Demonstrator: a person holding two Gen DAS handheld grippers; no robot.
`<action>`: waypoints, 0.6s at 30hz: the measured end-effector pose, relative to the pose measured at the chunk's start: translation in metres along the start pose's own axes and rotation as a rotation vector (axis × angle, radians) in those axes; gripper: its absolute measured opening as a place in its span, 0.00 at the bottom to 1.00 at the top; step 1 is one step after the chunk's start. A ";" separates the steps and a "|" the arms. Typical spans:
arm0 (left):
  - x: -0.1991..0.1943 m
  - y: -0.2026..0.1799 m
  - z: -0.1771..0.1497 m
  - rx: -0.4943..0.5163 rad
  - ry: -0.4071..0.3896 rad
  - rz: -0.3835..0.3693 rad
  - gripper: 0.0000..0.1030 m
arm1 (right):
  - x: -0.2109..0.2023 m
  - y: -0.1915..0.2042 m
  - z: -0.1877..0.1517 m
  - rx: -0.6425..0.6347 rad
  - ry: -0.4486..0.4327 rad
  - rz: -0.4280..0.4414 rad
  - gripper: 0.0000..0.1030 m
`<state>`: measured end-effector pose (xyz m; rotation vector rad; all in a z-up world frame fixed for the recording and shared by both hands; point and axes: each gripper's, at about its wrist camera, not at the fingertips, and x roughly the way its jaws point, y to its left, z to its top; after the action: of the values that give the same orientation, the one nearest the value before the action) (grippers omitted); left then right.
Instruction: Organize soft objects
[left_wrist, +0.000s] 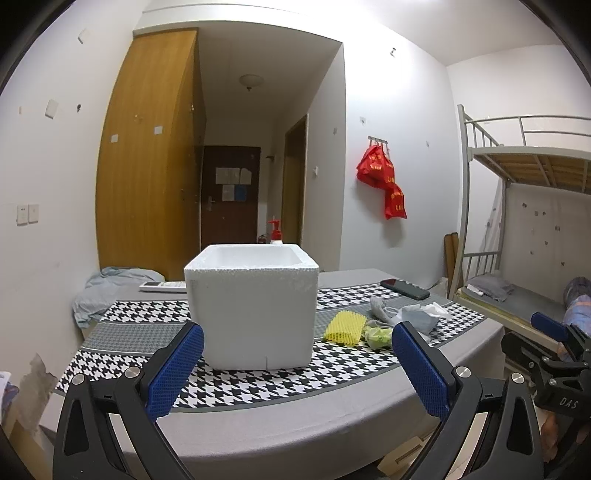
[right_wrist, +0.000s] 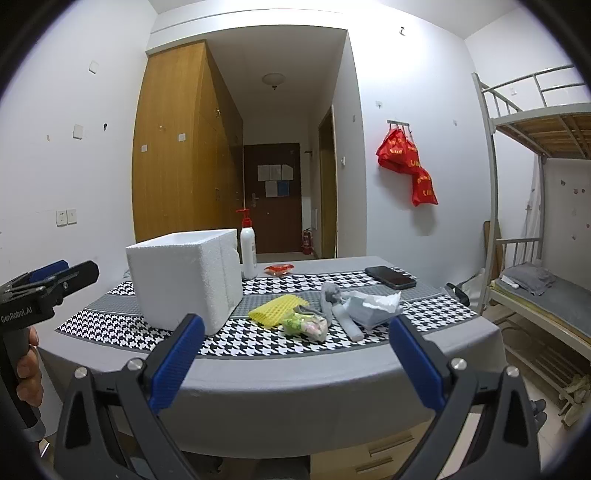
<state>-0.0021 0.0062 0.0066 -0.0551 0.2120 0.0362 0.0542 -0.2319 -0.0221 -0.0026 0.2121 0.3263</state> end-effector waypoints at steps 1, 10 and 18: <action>-0.001 0.000 0.000 -0.001 -0.001 0.000 0.99 | 0.000 0.000 0.000 0.002 -0.002 0.003 0.98; 0.002 -0.002 0.000 0.008 0.007 -0.001 0.99 | 0.000 0.001 0.000 -0.001 -0.001 -0.001 0.98; -0.001 -0.004 -0.001 0.012 0.007 -0.005 0.99 | -0.001 0.001 0.000 -0.010 -0.002 0.002 0.98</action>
<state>-0.0027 0.0021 0.0064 -0.0439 0.2186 0.0293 0.0532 -0.2308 -0.0219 -0.0114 0.2084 0.3296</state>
